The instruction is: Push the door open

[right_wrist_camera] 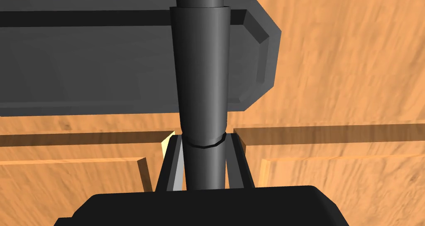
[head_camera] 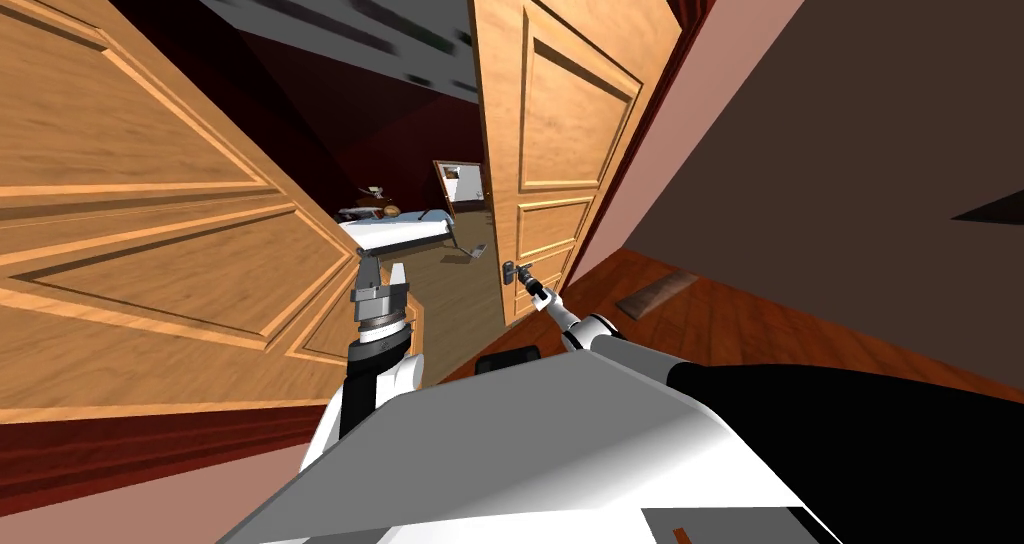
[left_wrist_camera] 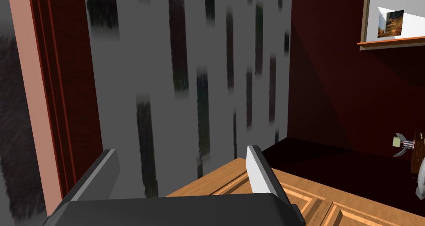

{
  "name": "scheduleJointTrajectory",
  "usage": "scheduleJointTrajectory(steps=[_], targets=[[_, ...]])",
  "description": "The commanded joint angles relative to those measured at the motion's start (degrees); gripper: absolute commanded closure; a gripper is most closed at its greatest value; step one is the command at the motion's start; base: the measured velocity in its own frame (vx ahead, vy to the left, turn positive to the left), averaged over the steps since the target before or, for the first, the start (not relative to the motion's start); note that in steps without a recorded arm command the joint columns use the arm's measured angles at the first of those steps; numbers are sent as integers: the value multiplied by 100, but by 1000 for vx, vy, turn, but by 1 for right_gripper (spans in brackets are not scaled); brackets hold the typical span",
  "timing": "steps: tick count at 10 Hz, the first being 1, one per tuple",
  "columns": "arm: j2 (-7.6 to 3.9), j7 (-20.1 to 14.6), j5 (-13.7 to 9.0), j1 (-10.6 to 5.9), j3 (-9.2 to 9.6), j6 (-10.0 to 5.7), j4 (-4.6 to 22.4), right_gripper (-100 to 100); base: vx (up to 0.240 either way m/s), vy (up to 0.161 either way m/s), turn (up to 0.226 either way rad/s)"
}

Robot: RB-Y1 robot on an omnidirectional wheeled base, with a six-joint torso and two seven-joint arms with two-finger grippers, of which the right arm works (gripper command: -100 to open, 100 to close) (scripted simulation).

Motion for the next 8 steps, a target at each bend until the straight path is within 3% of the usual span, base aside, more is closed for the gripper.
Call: scheduleJointTrajectory(steps=[1, 5, 7, 8], targets=[[-15, 91, -51, -139, -140, -83, 162, 100, 139, 90, -26], [-72, 270, -167, -111, -411, -44, 187, 100, 127, 126, -48], [-72, 270, -167, -111, -411, -44, 187, 100, 86, 77, -34], [-98, 355, -222, -97, -539, -26, 200, 100, 113, 107, -45]])
